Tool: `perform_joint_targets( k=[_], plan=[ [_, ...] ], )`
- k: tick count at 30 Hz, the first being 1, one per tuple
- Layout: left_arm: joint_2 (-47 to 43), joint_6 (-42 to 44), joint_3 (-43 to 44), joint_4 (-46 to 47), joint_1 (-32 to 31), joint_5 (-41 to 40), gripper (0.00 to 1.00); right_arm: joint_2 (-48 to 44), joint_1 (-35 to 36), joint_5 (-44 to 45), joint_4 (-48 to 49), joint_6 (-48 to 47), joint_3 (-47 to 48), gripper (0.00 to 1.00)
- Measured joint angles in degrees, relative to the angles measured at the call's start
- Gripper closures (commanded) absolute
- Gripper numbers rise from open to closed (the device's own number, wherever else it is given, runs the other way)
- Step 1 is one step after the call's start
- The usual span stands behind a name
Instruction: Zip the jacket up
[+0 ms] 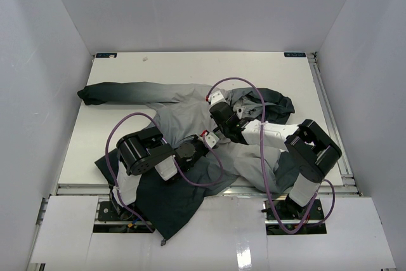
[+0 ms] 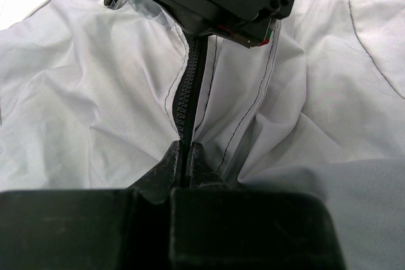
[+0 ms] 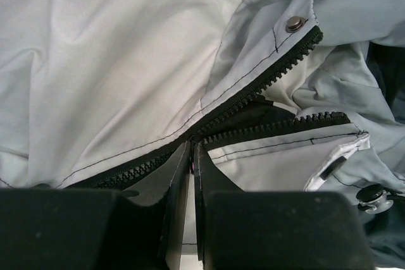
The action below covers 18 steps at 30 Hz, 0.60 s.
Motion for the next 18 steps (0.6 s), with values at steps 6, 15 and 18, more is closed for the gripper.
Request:
perform_joint_targets(
  k=[6,15,18],
  plan=[
    [-0.02,0.0,0.0,0.0,-0.05,-0.05,1.0,0.02,0.0,0.29,-0.05,-0.14,-0.44,0.83],
    [-0.02,0.04,-0.09,0.02,-0.1,-0.2,1.0,0.84,0.02,0.46,0.44,-0.23,-0.44,0.9],
    [-0.02,0.04,-0.15,0.02,-0.1,-0.24,1.0,1.2,0.0,0.2,0.93,-0.75,-0.35,0.92]
  ],
)
